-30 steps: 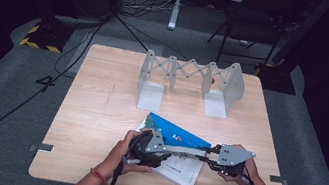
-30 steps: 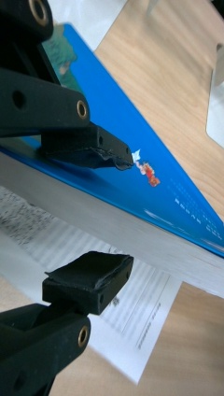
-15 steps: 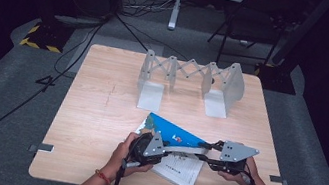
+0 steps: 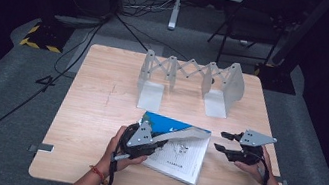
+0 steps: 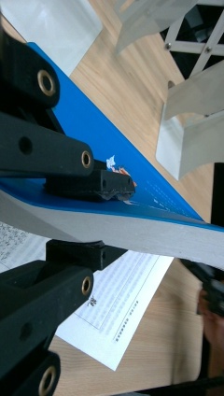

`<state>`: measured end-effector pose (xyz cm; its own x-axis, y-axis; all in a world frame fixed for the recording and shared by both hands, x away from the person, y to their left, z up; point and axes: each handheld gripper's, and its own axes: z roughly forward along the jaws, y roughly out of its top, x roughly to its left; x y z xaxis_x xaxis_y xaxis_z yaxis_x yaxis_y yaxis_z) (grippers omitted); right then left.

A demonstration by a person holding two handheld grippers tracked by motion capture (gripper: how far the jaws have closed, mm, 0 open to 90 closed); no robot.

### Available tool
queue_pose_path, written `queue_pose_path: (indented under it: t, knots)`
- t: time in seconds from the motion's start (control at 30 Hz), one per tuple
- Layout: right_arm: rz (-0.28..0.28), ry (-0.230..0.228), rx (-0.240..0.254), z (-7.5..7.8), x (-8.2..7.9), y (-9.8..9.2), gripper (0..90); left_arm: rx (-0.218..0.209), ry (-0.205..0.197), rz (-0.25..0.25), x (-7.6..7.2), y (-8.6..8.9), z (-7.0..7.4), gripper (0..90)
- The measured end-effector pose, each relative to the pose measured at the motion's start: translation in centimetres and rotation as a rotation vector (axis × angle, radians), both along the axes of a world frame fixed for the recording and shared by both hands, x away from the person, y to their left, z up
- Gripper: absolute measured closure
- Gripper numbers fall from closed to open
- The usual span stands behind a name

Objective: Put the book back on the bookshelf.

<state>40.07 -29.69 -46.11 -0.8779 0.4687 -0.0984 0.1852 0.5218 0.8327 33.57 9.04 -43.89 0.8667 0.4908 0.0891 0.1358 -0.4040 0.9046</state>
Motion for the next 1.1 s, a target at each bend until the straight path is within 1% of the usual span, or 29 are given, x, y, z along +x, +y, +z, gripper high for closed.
queue_pose_path:
  t: [0.03,0.07,0.1,0.13,0.2,0.23,0.27,0.3,0.33,0.37,0.4,0.43,0.47,0.5,0.57,0.6,0.63,0.67,0.77,0.8,0.83,0.87,0.93,0.97,1.0,1.07,1.1]
  knots:
    - [0.008,0.027,-0.010,-0.5,0.2,0.2,46.9,-0.007,-0.002,-0.002,0.0,0.2,0.0,73.1]
    - [0.014,0.034,-0.032,-1.0,0.4,0.5,46.9,-0.014,-0.002,-0.001,0.1,0.3,0.1,73.1]
    - [0.012,0.035,-0.066,-1.5,0.4,0.9,46.9,-0.022,0.001,-0.005,0.1,0.5,0.1,73.2]
    - [0.023,0.044,-0.096,-2.1,0.6,1.3,46.9,-0.026,0.004,-0.007,0.2,0.5,0.1,73.2]
    - [0.038,0.068,-0.086,-3.0,0.7,1.8,46.9,-0.029,0.007,-0.009,0.2,0.6,0.1,73.2]
    - [0.047,0.076,-0.079,-3.1,0.7,2.1,46.9,-0.028,0.005,-0.013,0.2,0.6,0.1,73.2]
    - [0.069,0.072,-0.046,-3.1,0.6,2.5,47.0,-0.027,0.003,-0.014,0.2,0.6,0.1,73.1]
    - [0.080,0.069,-0.025,-2.9,0.5,2.8,46.9,-0.028,0.009,-0.014,0.2,0.5,0.1,73.1]
    - [0.097,0.057,-0.002,-2.5,0.2,3.1,47.1,-0.026,0.007,-0.016,0.3,0.4,0.0,73.1]
    - [0.098,0.026,0.000,-2.0,-0.2,3.4,49.3,-0.026,0.007,-0.016,0.3,0.4,0.0,73.1]
    - [0.098,0.026,0.000,-2.0,-0.2,3.4,49.3,-0.033,0.011,-0.014,0.3,0.4,0.0,73.1]
    - [0.094,0.009,0.007,-1.8,-0.3,3.4,50.7,-0.045,0.017,-0.018,0.4,0.5,0.1,73.1]
    - [0.082,0.020,0.050,-1.6,-0.4,3.1,50.9,-0.060,0.017,-0.017,0.4,0.4,0.2,73.2]
    - [0.079,0.023,0.079,-1.3,-0.4,2.9,52.5,-0.064,0.018,-0.024,0.5,0.4,0.3,73.4]
    - [0.074,0.008,0.111,-0.5,-0.6,2.5,52.8,-0.087,0.022,-0.032,0.5,0.2,0.4,73.5]
    - [0.063,-0.006,0.124,0.0,-0.8,2.3,52.9,-0.111,0.031,-0.035,0.5,0.1,0.5,73.6]
    - [0.055,-0.010,0.141,0.5,-0.9,2.2,52.9,-0.130,0.039,-0.040,0.6,0.1,0.6,73.7]
    - [0.048,-0.017,0.161,1.0,-1.1,2.0,52.9,-0.141,0.038,-0.044,0.6,0.0,0.7,74.0]
    - [0.047,-0.051,0.182,2.4,-1.6,1.6,52.9,-0.173,0.042,-0.059,0.4,-0.1,1.2,74.3]
    - [0.046,-0.069,0.199,3.2,-1.8,1.5,52.9,-0.185,0.040,-0.059,0.4,-0.1,1.4,74.5]
    - [0.046,-0.069,0.199,3.2,-1.8,1.5,52.9,-0.194,0.043,-0.061,0.4,-0.2,1.5,74.7]
    - [0.042,-0.077,0.201,3.5,-1.9,1.5,52.9,-0.202,0.039,-0.062,0.4,-0.2,1.6,74.7]
    - [0.048,-0.100,0.219,4.4,-2.2,1.5,53.0,-0.210,0.035,-0.067,0.4,-0.2,1.8,75.0]
    - [0.049,-0.114,0.223,4.9,-2.4,1.7,52.9,-0.219,0.038,-0.064,0.4,-0.2,1.8,75.0]
    - [0.052,-0.123,0.221,5.2,-2.5,1.9,52.9,-0.219,0.034,-0.063,0.4,-0.1,1.8,74.9]
    - [0.048,-0.131,0.229,5.7,-2.6,2.4,53.0,-0.220,0.032,-0.058,0.3,0.3,1.9,74.9]
    - [0.047,-0.136,0.230,5.9,-2.6,2.7,53.1,-0.225,0.037,-0.054,0.2,0.6,1.9,74.9]
